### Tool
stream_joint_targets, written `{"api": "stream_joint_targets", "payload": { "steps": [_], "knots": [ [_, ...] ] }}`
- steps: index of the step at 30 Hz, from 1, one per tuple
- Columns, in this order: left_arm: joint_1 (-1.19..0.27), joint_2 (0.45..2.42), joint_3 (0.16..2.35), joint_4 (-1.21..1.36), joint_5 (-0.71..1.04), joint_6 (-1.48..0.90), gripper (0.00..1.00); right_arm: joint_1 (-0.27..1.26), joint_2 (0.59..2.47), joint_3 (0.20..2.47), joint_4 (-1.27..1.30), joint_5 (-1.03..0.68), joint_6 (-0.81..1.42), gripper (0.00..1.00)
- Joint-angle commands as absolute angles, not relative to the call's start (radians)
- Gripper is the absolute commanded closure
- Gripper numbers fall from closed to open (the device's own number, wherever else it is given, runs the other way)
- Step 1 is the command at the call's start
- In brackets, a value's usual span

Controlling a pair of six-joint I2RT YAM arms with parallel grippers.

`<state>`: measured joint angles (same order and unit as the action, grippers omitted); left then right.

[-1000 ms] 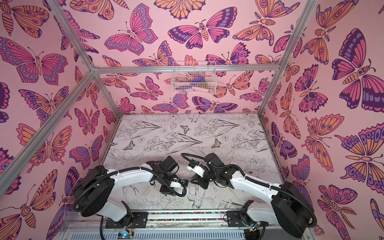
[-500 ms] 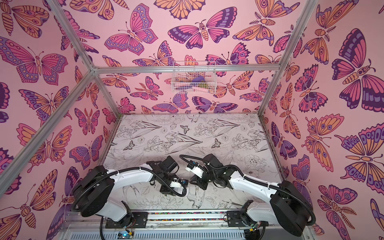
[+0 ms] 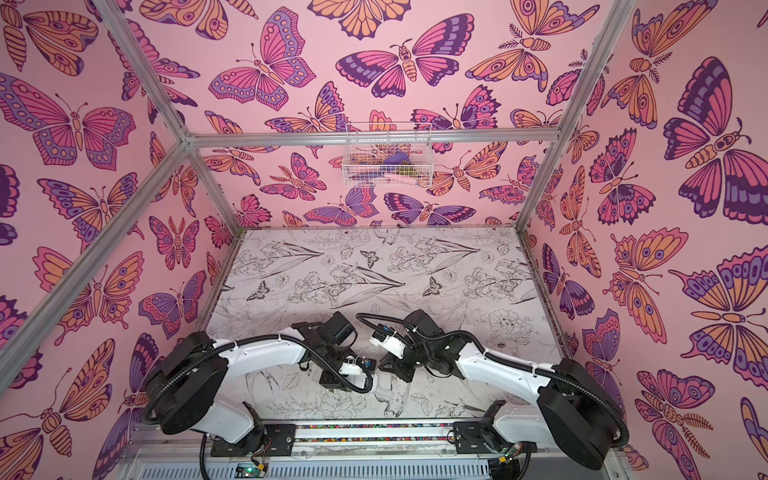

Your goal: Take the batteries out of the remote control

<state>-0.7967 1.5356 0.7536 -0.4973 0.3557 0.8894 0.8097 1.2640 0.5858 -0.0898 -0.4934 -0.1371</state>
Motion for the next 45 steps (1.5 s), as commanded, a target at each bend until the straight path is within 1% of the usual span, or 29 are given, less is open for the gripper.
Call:
{"api": "stream_joint_targets", "payload": {
  "steps": [1, 12, 18, 20, 24, 31, 37, 45],
  "knots": [
    [-0.789, 1.542, 0.719, -0.511, 0.337, 0.902, 0.66, 0.830, 1.255, 0.580, -0.098, -0.452, -0.192, 1.00],
    [-0.787, 1.542, 0.721, -0.511, 0.341, 0.896, 0.68, 0.867, 1.221, 0.567, -0.089, -0.342, -0.221, 1.00],
    [-0.784, 1.543, 0.725, -0.509, 0.341, 0.877, 0.70, 0.904, 1.193, 0.545, -0.037, -0.258, -0.190, 1.00],
    [-0.784, 1.541, 0.729, -0.504, 0.345, 0.852, 0.72, 0.930, 1.177, 0.537, -0.028, -0.200, -0.171, 1.00],
    [-0.784, 1.542, 0.732, -0.505, 0.352, 0.837, 0.73, 0.975, 1.132, 0.456, 0.102, -0.076, -0.061, 1.00],
    [-0.784, 1.540, 0.731, -0.503, 0.363, 0.837, 0.74, 1.107, 1.074, 0.368, 0.245, 0.224, 0.025, 1.00],
    [-0.784, 1.531, 0.728, -0.502, 0.368, 0.845, 0.75, 1.181, 1.120, 0.318, 0.371, 0.332, 0.096, 1.00],
    [-0.786, 1.523, 0.721, -0.502, 0.370, 0.860, 0.78, 1.208, 1.245, 0.319, 0.469, 0.342, 0.155, 1.00]
  ]
}}
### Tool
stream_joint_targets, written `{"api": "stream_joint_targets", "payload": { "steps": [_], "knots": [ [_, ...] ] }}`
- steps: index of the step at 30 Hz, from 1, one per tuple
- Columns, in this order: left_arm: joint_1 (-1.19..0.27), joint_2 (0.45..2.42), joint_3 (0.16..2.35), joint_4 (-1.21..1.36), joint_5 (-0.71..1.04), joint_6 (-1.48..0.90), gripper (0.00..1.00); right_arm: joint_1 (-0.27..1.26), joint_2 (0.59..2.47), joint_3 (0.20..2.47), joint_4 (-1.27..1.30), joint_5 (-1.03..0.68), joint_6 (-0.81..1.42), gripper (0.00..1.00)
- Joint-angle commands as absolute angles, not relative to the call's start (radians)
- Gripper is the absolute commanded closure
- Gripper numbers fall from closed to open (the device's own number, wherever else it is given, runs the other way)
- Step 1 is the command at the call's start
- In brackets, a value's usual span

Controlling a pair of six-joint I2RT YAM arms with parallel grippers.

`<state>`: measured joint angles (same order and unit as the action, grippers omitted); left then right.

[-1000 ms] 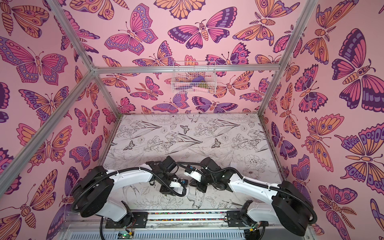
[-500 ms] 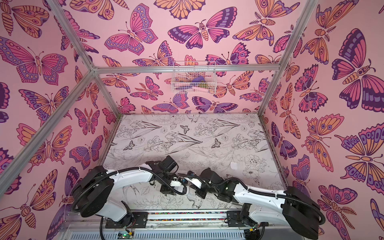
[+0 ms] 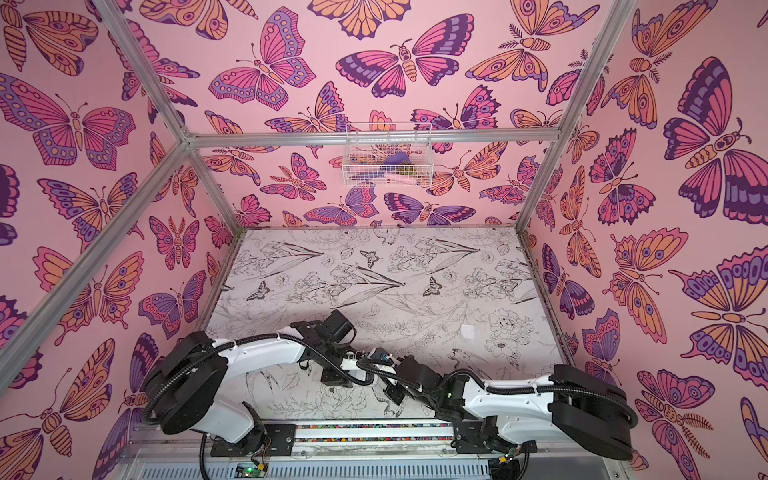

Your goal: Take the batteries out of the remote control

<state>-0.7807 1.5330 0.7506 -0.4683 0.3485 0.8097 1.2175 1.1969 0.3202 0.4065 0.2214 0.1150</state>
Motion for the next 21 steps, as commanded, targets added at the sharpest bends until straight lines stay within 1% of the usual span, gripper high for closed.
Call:
{"api": "stream_joint_targets", "payload": {
  "steps": [1, 6, 10, 13, 17, 21],
  "knots": [
    [-0.785, 1.522, 0.719, -0.501, 0.371, 0.864, 0.78, 1.214, 1.255, 0.319, 0.476, 0.355, 0.164, 1.00],
    [-0.785, 1.518, 0.718, -0.501, 0.373, 0.866, 0.79, 1.227, 1.261, 0.305, 0.480, 0.384, 0.196, 1.00],
    [-0.786, 1.515, 0.713, -0.495, 0.371, 0.878, 0.80, 1.227, 1.237, 0.316, 0.389, 0.378, 0.227, 1.00],
    [-0.785, 1.518, 0.717, -0.494, 0.365, 0.877, 0.81, 1.207, 1.202, 0.332, 0.299, 0.298, 0.231, 1.00],
    [-0.785, 1.523, 0.714, -0.485, 0.354, 0.891, 0.81, 1.126, 1.165, 0.327, 0.252, 0.141, 0.276, 1.00],
    [-0.787, 1.535, 0.721, -0.480, 0.341, 0.891, 0.81, 1.057, 1.143, 0.352, 0.191, 0.035, 0.293, 1.00]
  ]
}}
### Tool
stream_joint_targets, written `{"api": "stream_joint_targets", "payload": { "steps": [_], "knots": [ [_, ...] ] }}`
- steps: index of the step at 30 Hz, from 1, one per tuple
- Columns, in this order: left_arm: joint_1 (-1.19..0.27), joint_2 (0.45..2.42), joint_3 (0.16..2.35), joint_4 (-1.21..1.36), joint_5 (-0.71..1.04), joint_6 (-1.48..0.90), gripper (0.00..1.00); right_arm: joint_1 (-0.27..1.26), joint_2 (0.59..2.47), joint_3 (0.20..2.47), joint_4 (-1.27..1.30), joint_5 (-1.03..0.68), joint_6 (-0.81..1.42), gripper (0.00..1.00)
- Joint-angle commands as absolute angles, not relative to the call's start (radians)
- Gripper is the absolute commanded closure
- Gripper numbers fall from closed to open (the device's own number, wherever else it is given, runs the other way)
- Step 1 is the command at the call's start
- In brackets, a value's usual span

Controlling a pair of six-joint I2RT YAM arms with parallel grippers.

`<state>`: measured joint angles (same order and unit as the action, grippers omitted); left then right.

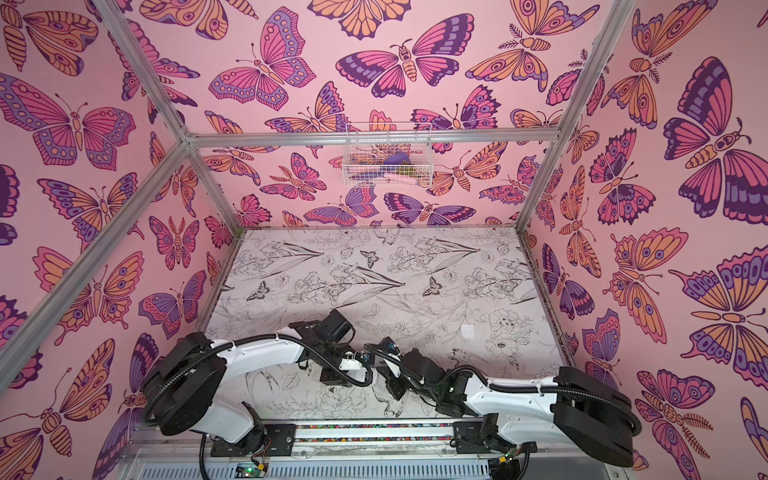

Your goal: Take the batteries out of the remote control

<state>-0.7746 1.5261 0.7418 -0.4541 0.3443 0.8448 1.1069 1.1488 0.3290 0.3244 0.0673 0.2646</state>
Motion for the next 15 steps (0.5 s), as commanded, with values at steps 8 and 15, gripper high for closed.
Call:
{"api": "stream_joint_targets", "payload": {
  "steps": [8, 15],
  "knots": [
    [-0.787, 1.536, 0.727, -0.465, 0.321, 0.886, 0.81, 1.002, 1.172, 0.410, 0.181, -0.049, 0.328, 1.00],
    [-0.787, 1.531, 0.718, -0.454, 0.327, 0.874, 0.82, 1.031, 1.205, 0.382, 0.320, 0.103, 0.283, 1.00]
  ]
}}
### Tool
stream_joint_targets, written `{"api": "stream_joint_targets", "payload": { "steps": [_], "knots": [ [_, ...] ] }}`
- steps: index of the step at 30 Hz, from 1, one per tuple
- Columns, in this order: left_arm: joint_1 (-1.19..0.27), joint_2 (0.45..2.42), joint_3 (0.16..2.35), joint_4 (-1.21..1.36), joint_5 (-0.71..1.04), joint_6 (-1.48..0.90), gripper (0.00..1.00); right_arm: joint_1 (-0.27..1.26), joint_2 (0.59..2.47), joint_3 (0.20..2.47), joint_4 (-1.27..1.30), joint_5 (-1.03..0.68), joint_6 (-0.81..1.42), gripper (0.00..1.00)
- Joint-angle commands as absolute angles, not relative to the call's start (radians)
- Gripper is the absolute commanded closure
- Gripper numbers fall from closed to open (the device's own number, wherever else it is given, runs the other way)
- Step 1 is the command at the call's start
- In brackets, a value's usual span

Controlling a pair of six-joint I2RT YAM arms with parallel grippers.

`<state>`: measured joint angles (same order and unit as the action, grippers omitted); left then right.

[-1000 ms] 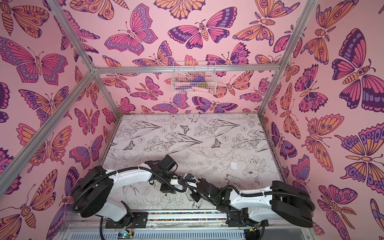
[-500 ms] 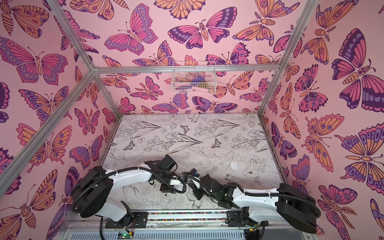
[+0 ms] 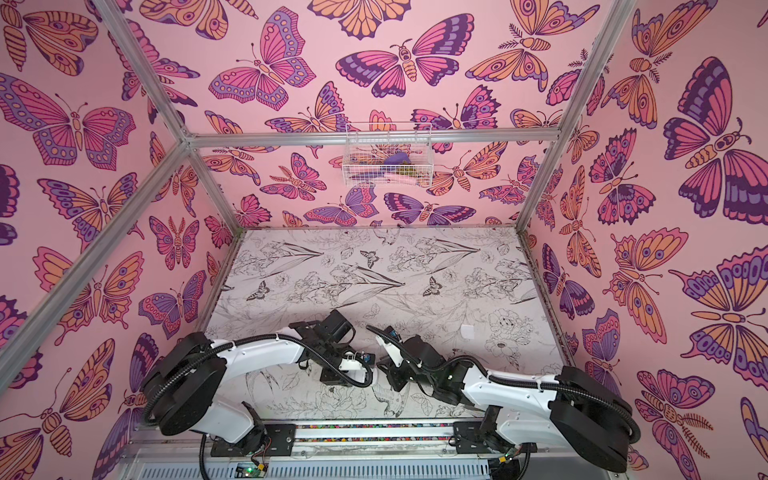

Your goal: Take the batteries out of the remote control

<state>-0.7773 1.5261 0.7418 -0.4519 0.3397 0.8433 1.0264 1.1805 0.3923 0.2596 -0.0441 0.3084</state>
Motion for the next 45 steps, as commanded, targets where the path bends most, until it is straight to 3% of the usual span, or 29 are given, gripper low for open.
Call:
{"api": "stream_joint_targets", "payload": {
  "steps": [1, 12, 16, 20, 27, 45],
  "knots": [
    [-0.787, 1.533, 0.716, -0.454, 0.330, 0.876, 0.82, 1.047, 1.206, 0.375, 0.346, 0.130, 0.271, 1.00],
    [-0.788, 1.534, 0.712, -0.451, 0.329, 0.891, 0.82, 1.136, 1.340, 0.272, 0.670, 0.226, 0.260, 1.00],
    [-0.788, 1.536, 0.716, -0.450, 0.322, 0.875, 0.81, 1.134, 1.368, 0.288, 0.624, 0.173, 0.307, 1.00],
    [-0.789, 1.537, 0.707, -0.445, 0.325, 0.893, 0.78, 1.038, 1.369, 0.333, 0.522, -0.021, 0.355, 1.00],
    [-0.788, 1.537, 0.706, -0.437, 0.312, 0.898, 0.78, 0.949, 1.331, 0.408, 0.363, -0.195, 0.390, 1.00],
    [-0.785, 1.529, 0.715, -0.360, 0.210, 0.902, 0.81, 0.876, 1.263, 0.434, 0.373, -0.105, 0.429, 1.00]
  ]
}}
